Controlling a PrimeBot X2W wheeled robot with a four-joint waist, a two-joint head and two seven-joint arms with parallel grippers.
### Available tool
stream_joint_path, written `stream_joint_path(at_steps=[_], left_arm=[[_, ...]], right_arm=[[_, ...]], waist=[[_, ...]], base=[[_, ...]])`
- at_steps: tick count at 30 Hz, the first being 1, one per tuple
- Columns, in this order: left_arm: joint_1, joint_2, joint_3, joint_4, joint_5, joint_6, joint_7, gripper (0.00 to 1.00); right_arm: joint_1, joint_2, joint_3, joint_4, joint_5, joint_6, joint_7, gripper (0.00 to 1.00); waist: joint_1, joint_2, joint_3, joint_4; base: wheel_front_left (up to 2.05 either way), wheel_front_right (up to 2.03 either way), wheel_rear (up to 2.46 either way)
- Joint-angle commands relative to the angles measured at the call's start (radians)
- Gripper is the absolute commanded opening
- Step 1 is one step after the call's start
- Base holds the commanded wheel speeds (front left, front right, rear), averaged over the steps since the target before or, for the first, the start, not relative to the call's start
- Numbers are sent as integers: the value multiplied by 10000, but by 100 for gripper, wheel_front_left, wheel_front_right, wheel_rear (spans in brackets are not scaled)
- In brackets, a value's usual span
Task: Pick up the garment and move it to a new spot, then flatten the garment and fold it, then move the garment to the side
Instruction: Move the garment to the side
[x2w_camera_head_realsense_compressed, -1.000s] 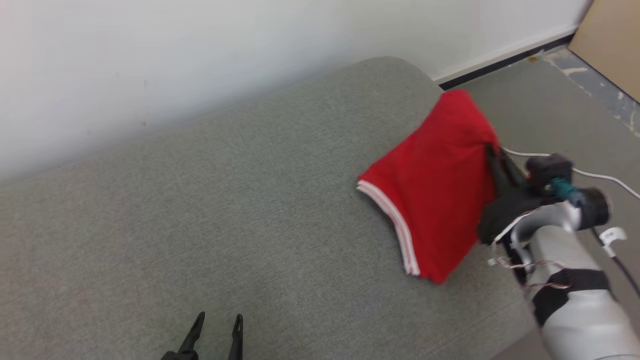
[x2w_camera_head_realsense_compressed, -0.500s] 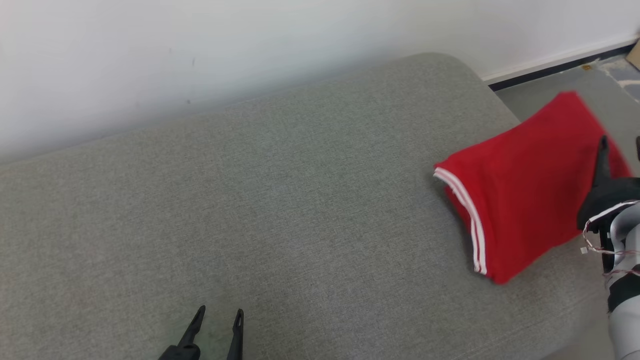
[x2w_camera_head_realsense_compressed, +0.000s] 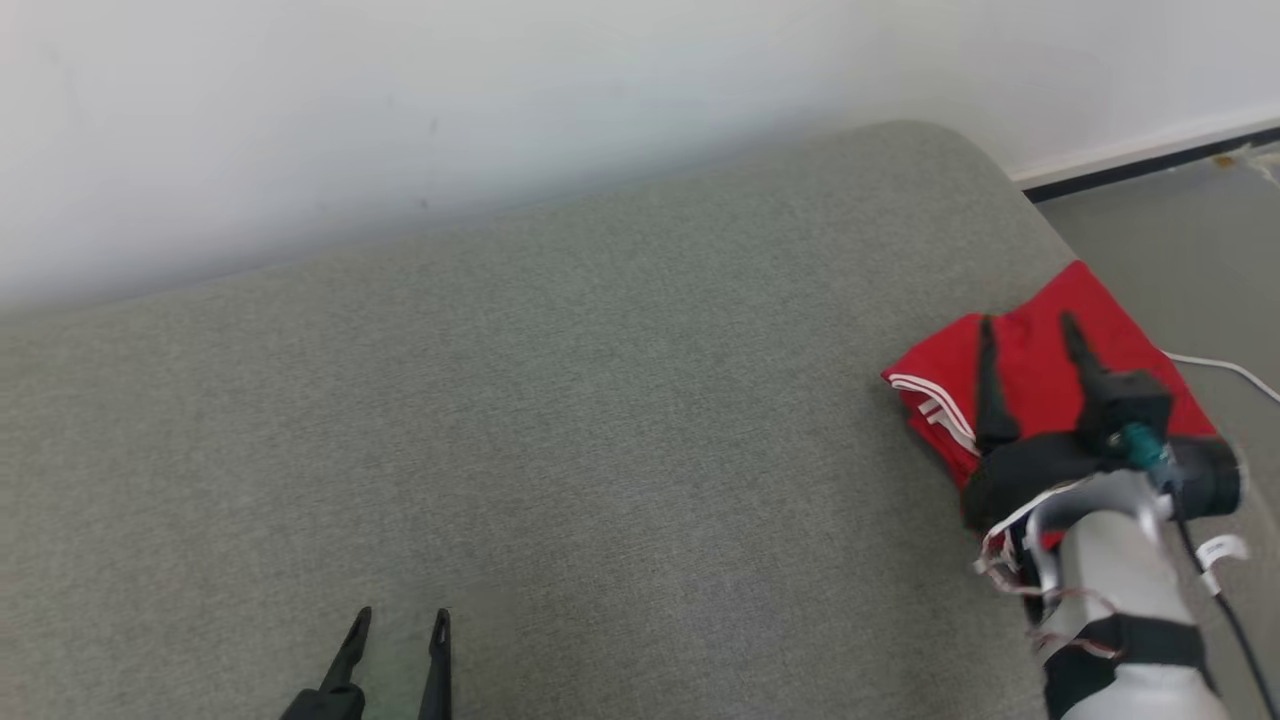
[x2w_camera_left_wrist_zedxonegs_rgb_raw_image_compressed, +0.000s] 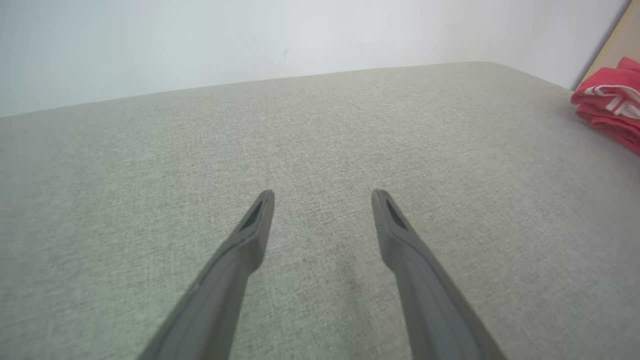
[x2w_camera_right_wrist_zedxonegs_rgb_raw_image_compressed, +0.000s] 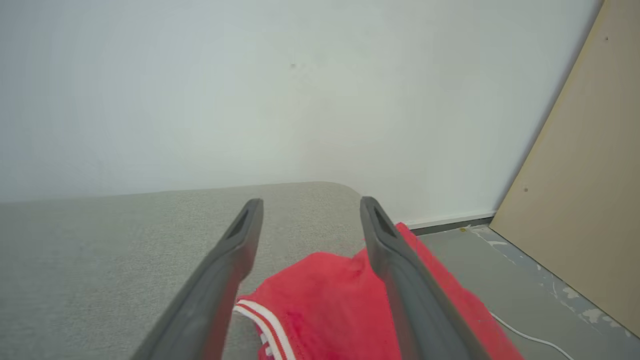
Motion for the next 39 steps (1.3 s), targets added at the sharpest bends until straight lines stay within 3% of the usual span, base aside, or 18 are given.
stream_joint_path(at_steps=[1,10,17,24,39], left_arm=[[143,5,56,-37,-18,40,-27,100],[429,3,535,-125,-131,161,-27,100],[661,0,884,-112,-166,162,-27,100],[783,0,1274,-118,-289,244,-27,100],[1007,2,1734,-101,-338,-68,-27,100]], right_arm=[[236,67,171,-129,200,-26,-36,100],[1941,270,2022,-1002,1912,-26,-33,100],[2913,268,2661,-1261,2598,-26,-35,100],[3404,266,2744,-1294,2674,-26,-35,100],[3730,266,2652,-1293,2641,-26,-35,100]], waist=[[0,0,-112,144],[0,0,-457,957],[0,0,-643,1554],[0,0,-764,1994],[0,0,-1178,2539]], base=[[0,0,0],[0,0,0],[0,0,0],[0,0,0],[0,0,0]])
